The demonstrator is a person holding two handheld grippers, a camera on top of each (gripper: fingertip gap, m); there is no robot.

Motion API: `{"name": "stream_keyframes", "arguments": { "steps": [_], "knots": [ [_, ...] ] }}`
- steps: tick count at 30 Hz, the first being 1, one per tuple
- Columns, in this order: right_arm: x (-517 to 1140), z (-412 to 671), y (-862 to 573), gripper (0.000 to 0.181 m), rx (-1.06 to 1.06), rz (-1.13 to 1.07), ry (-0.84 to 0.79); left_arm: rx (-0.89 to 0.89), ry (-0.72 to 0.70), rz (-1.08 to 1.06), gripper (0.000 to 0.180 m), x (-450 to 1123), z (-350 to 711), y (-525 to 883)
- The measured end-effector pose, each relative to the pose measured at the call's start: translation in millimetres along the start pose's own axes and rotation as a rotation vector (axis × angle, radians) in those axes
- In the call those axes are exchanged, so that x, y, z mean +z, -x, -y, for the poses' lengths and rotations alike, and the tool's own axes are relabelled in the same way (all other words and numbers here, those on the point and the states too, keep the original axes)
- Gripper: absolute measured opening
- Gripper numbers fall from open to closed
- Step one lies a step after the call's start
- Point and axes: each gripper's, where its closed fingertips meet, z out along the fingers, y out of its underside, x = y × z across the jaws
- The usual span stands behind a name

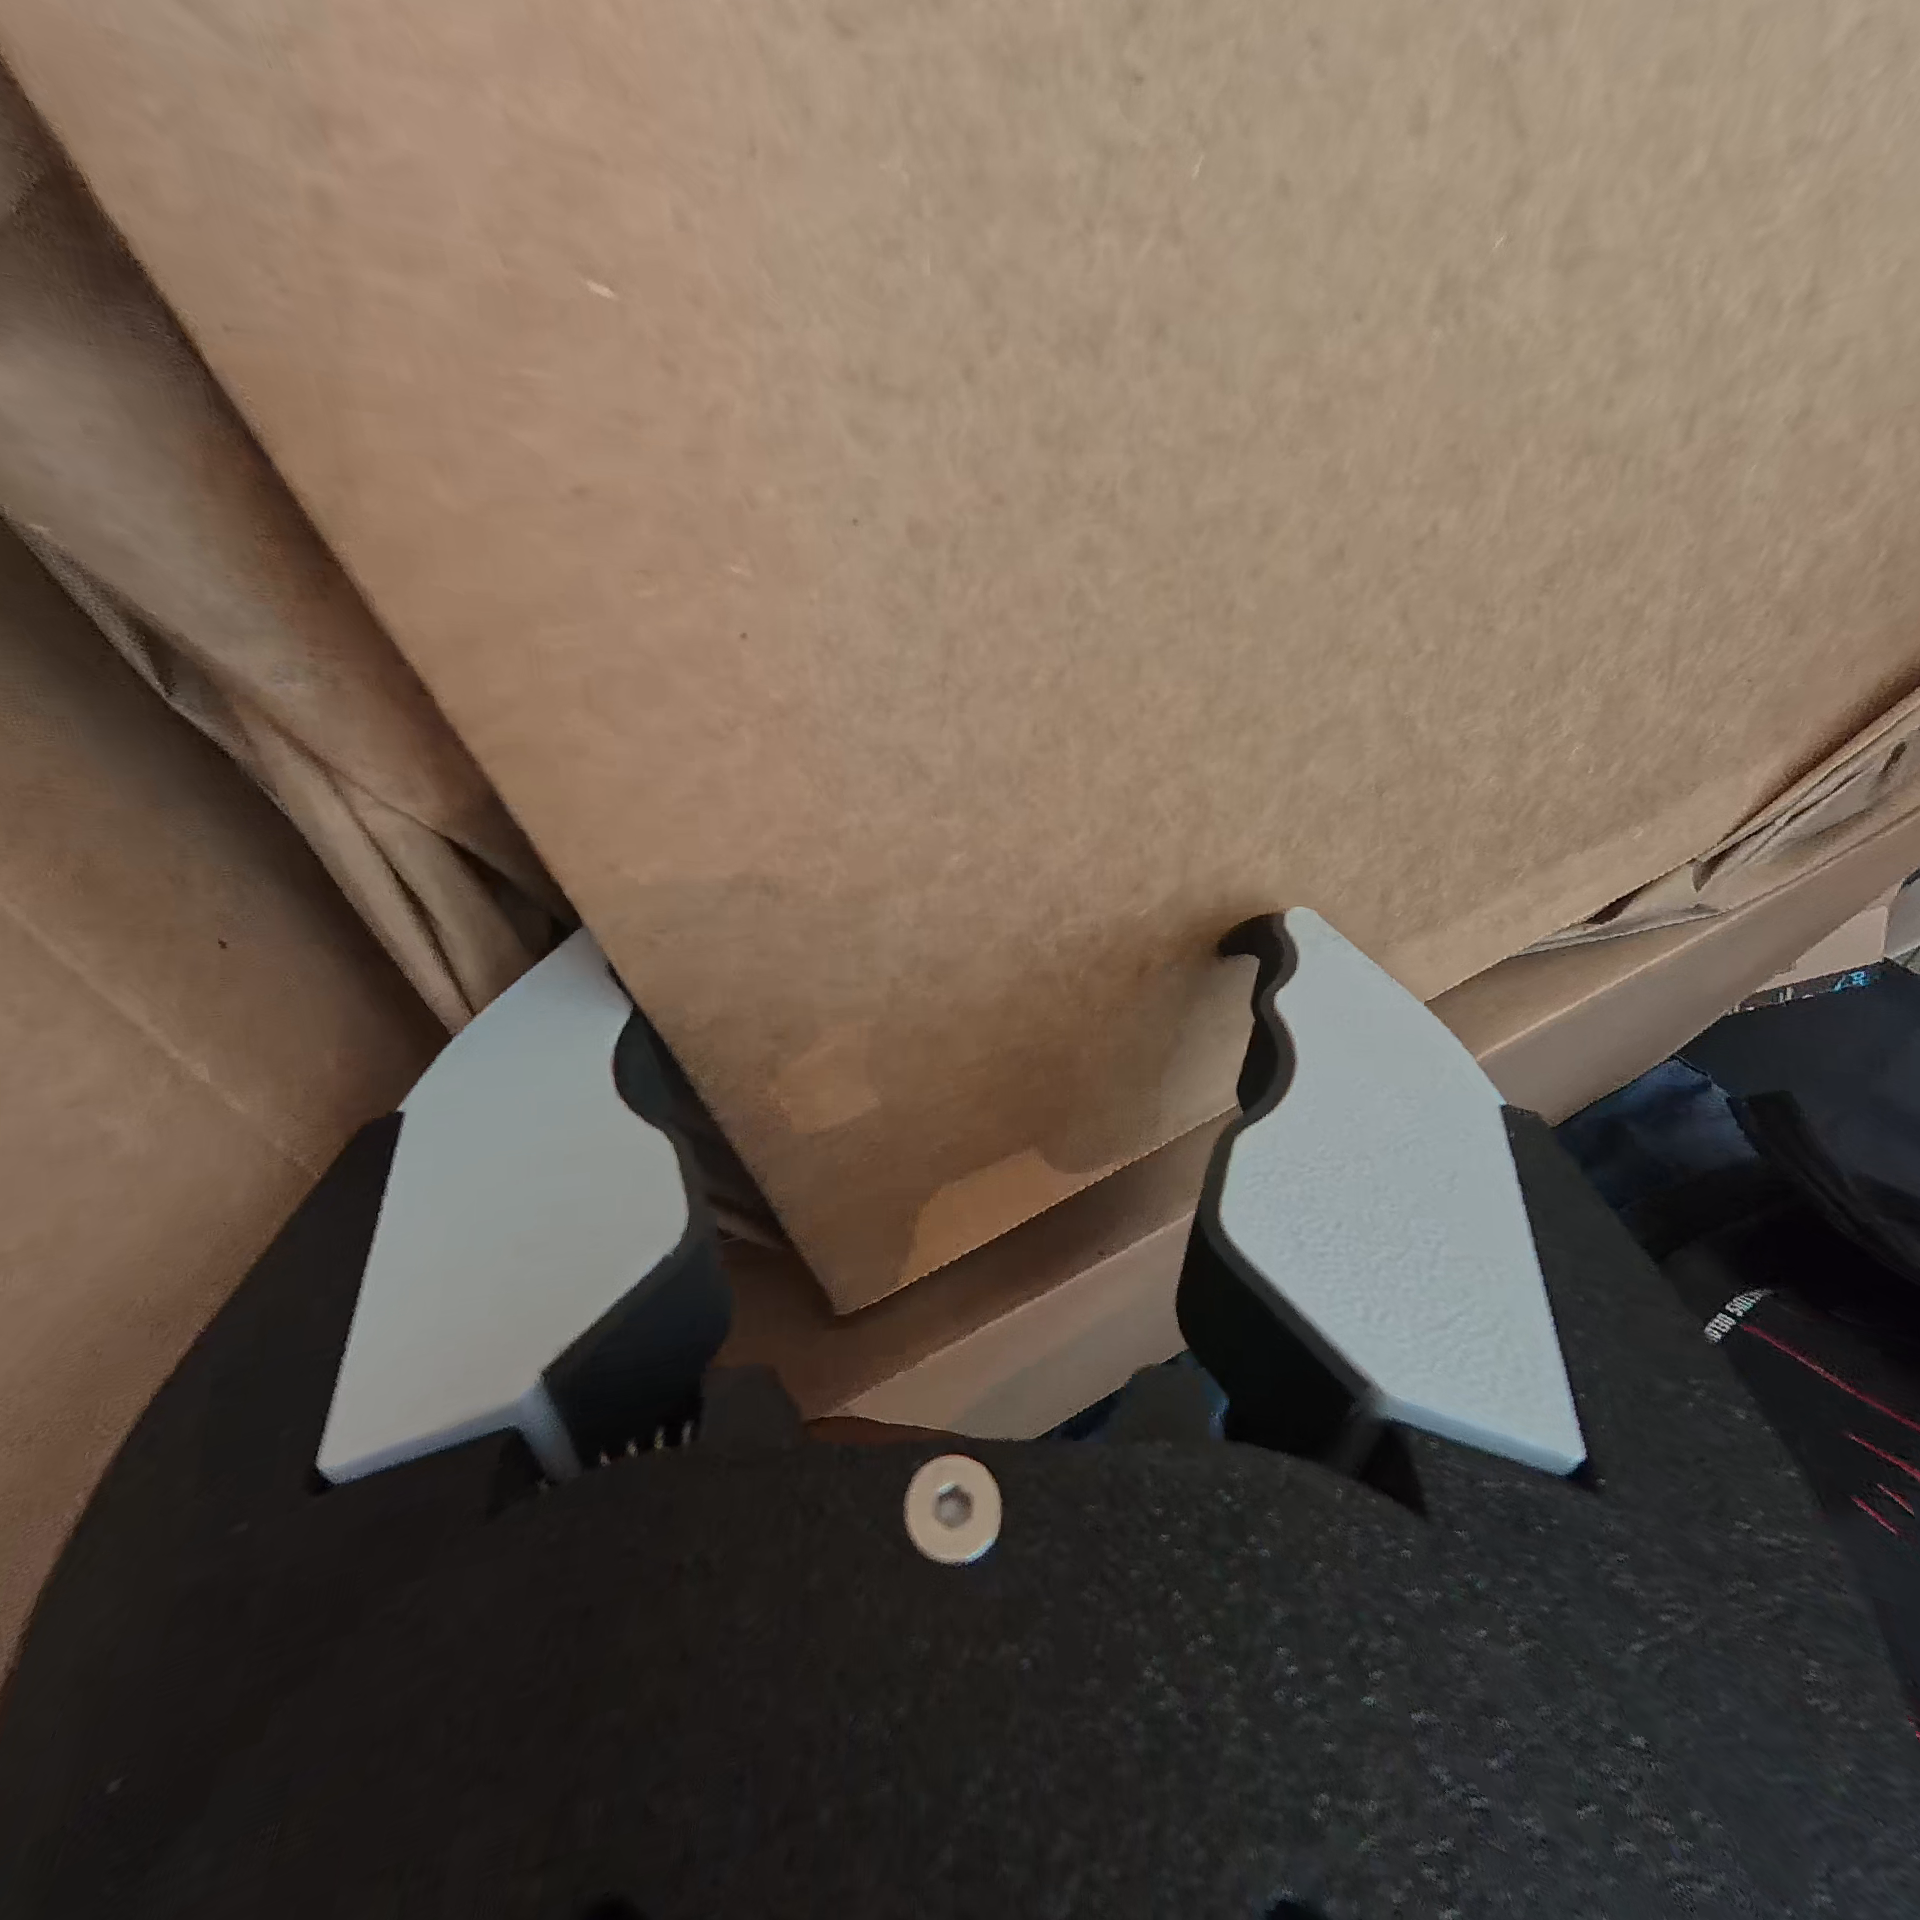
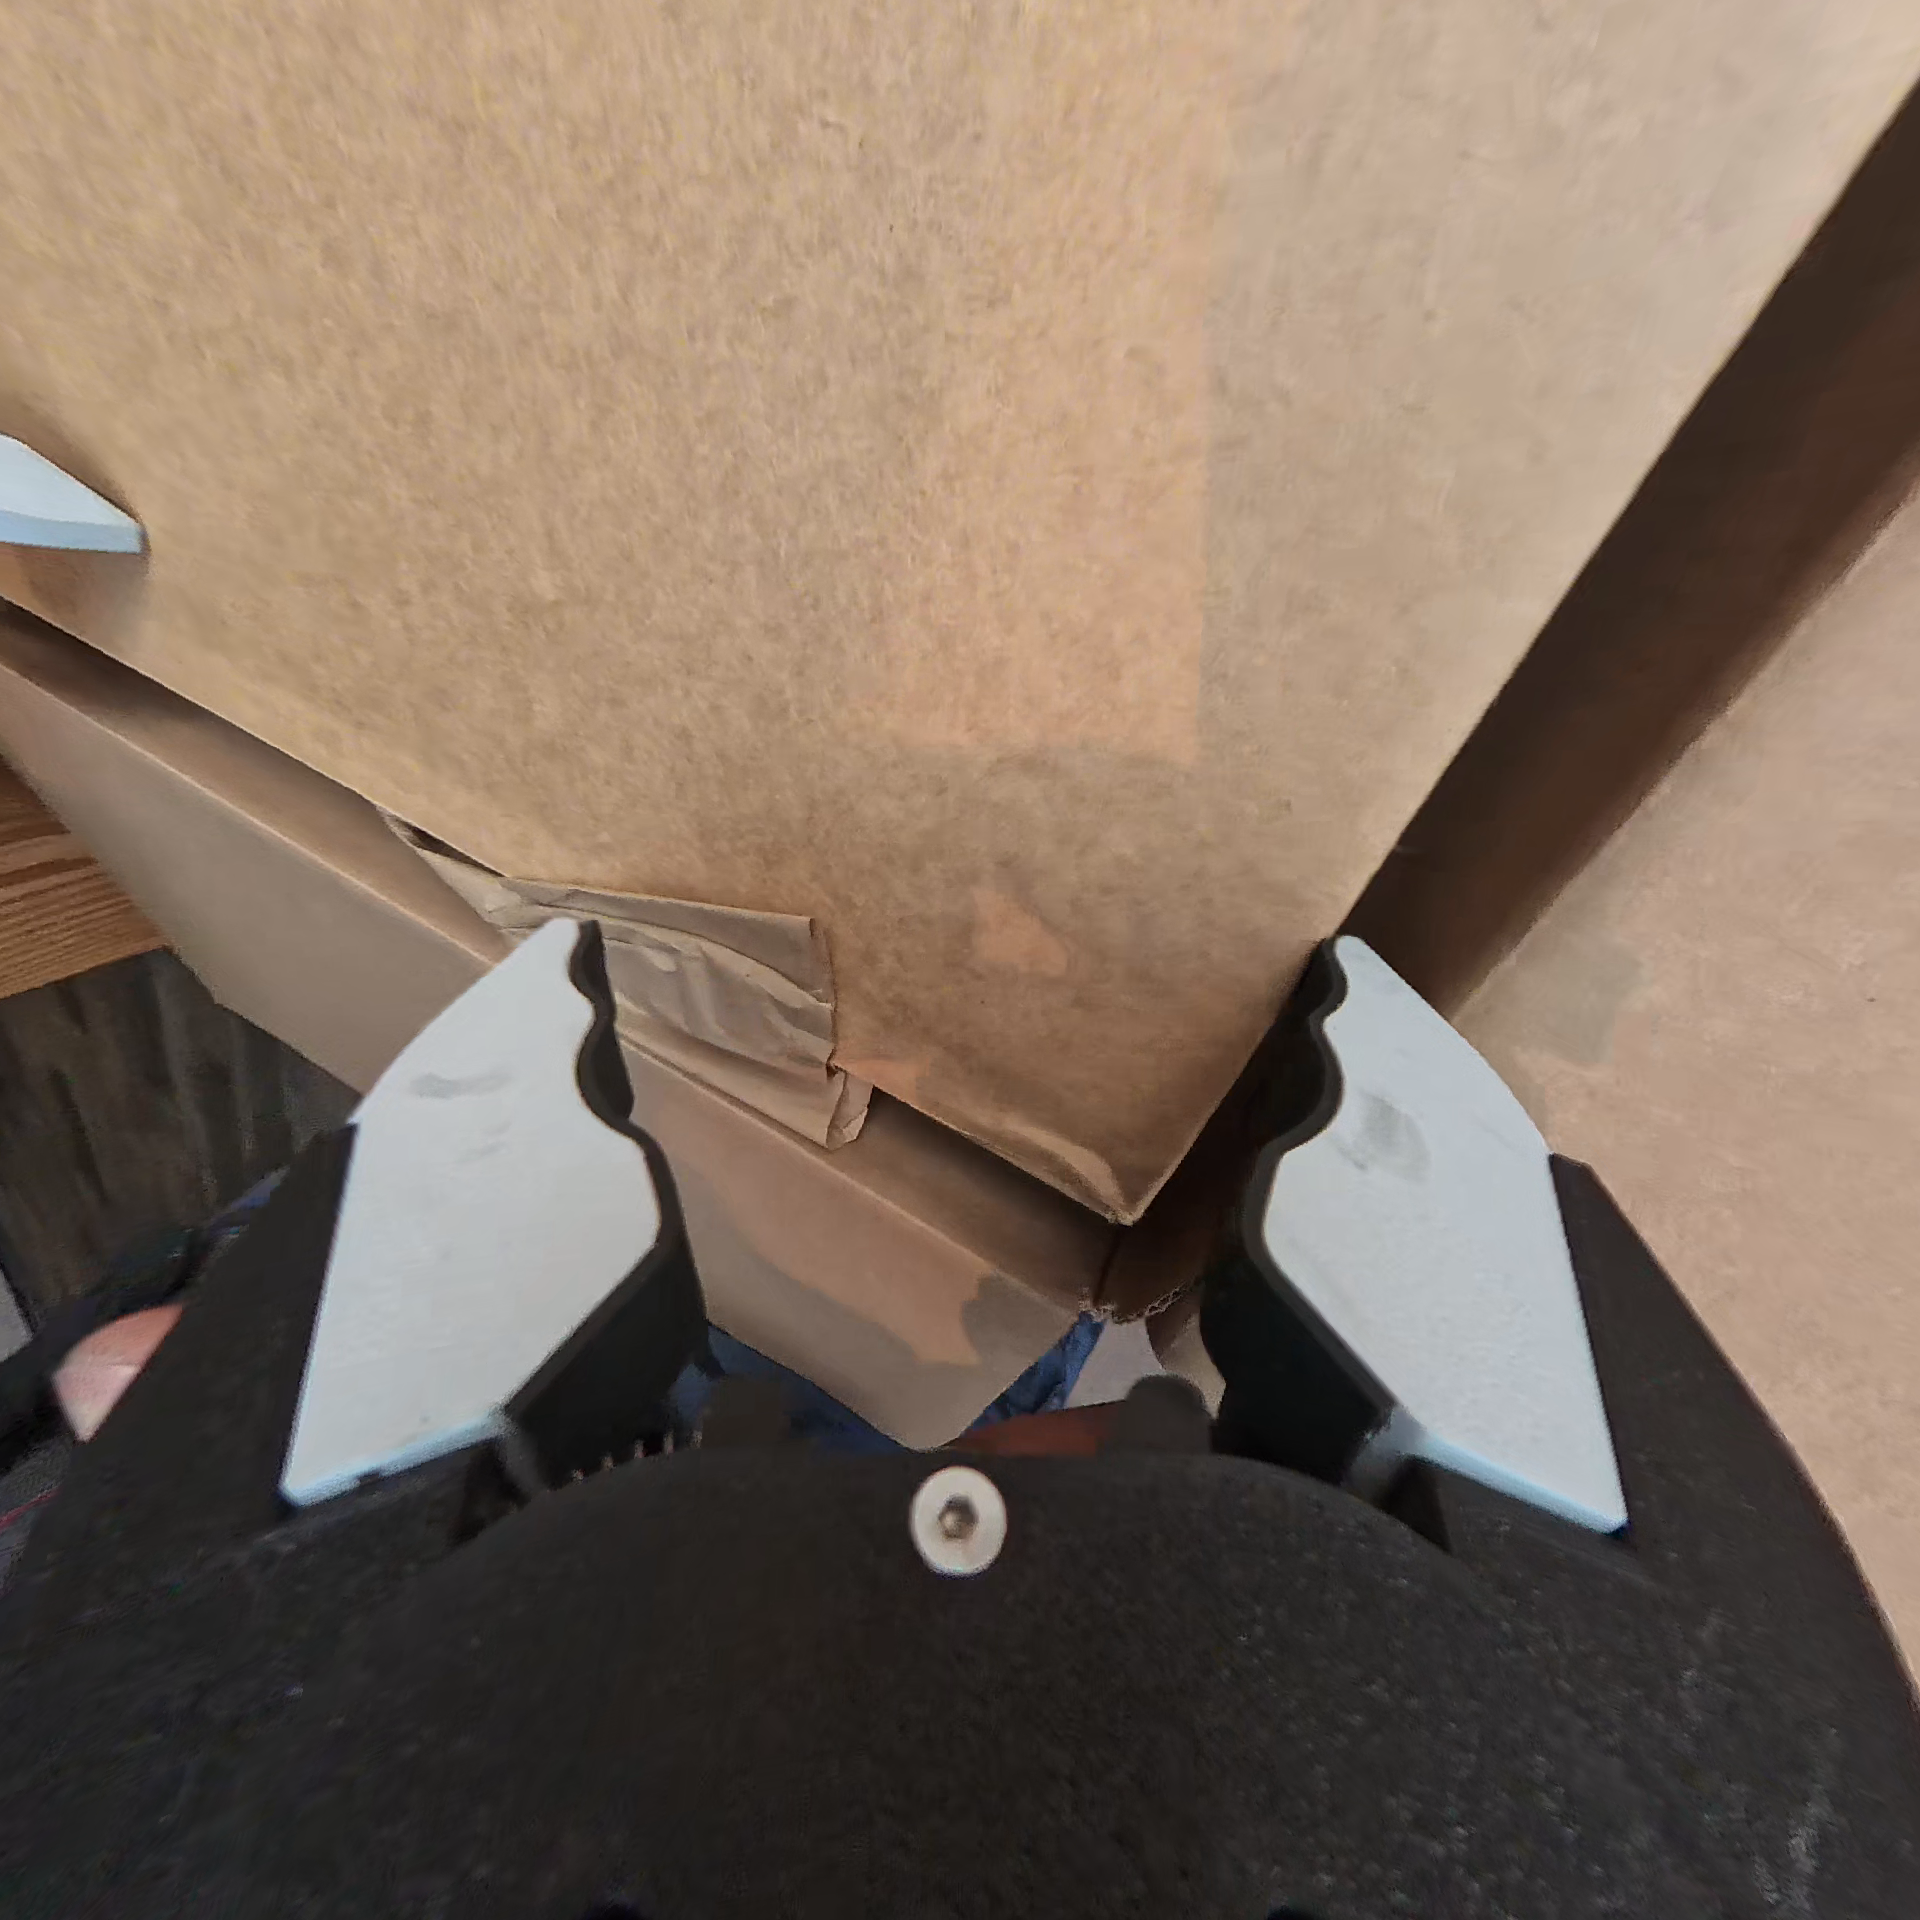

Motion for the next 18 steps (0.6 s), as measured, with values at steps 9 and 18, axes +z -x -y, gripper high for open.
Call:
{"name": "stream_keyframes", "arguments": {
  "steps": [9,18],
  "knots": [
    [-2,-5,13,0.145,-0.058,0.110,-0.010,-0.066,-0.001,-0.107,0.108,-5,3,-6],
    [-21,-9,9,0.146,-0.083,0.182,0.070,-0.084,0.109,-0.166,0.119,-16,-5,-31]
  ]
}}
